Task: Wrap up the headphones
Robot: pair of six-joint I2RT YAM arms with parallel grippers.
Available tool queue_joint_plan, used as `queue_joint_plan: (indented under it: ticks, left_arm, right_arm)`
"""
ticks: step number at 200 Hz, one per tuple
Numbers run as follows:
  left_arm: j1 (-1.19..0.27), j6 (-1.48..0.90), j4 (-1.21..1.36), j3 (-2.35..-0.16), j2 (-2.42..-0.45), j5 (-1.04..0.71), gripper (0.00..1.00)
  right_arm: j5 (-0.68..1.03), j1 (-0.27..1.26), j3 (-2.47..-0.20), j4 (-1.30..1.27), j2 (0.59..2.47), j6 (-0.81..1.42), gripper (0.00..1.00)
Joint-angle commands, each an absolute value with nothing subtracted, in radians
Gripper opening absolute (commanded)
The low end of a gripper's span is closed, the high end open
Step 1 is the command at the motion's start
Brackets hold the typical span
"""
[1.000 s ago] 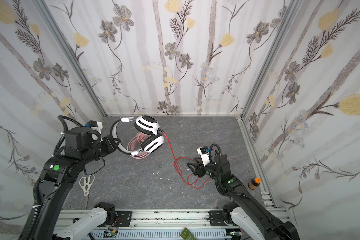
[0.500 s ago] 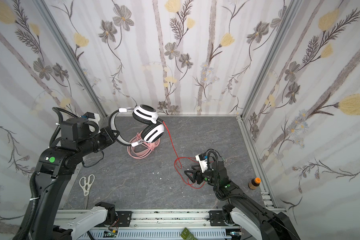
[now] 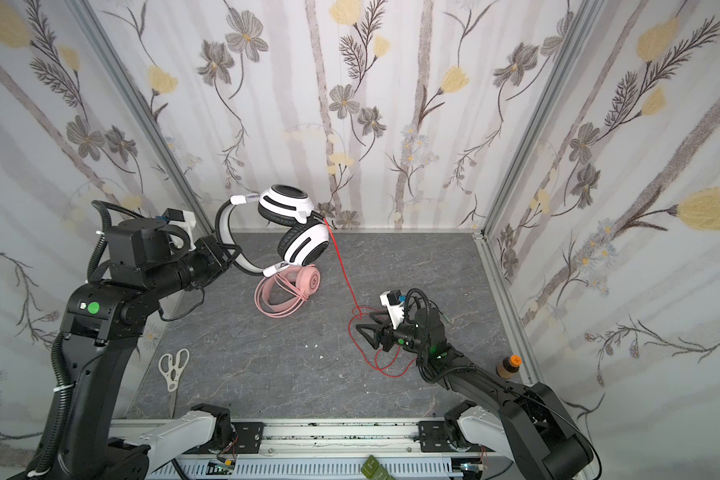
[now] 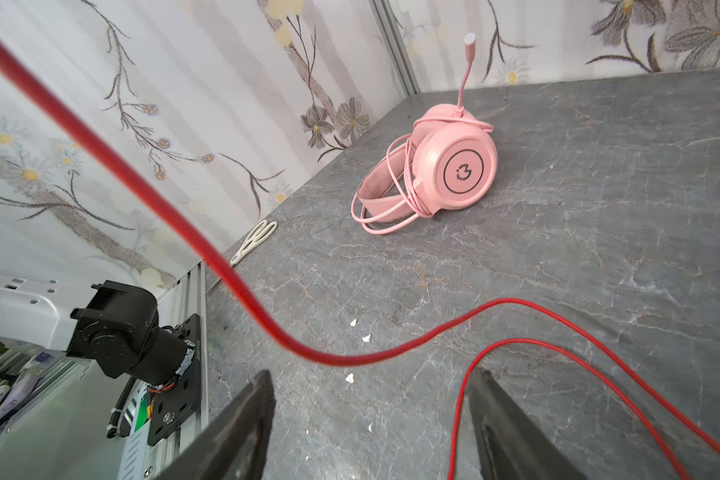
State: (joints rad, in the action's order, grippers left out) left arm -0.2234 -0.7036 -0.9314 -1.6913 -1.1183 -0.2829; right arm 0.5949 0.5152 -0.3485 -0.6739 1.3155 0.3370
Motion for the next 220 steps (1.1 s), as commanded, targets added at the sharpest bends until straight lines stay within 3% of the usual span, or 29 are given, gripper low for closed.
queue_joint_plan:
  ticks: [1,92,143,162,198,220]
  left_arm:
    - [-0.219,-0.757,-0.842,-1.722,-1.128,-0.324,0.00]
    - [-0.194,-0.876,-0.777,-1.790,-1.175,-0.428,0.00]
    - [-0.178,-0.923,-0.747,-1.790,-1.180,-0.461,0.00]
    - [-0.170,-0.930,-0.745,-1.796,-1.181,-0.468,0.00]
    - [-0.140,-0.928,-0.752,-1.808,-1.181,-0.479,0.00]
    - [-0.113,-0.903,-0.766,-1.806,-1.185,-0.477,0.00]
  right_arm:
    - [0.592,0.515,-0.397,-0.695,1.355,0.274,0.73]
    - [0.565,0.524,-0.543,-0.724,1.469,0.225,0.71]
    - [0.528,0.543,-0.651,-0.612,1.501,0.137,0.70]
    - [0.549,0.545,-0.670,-0.582,1.517,0.117,0.62]
    - [0.563,0.563,-0.600,-0.604,1.500,0.134,0.31]
    - [0.537,0.580,-0.522,-0.606,1.445,0.146,0.25]
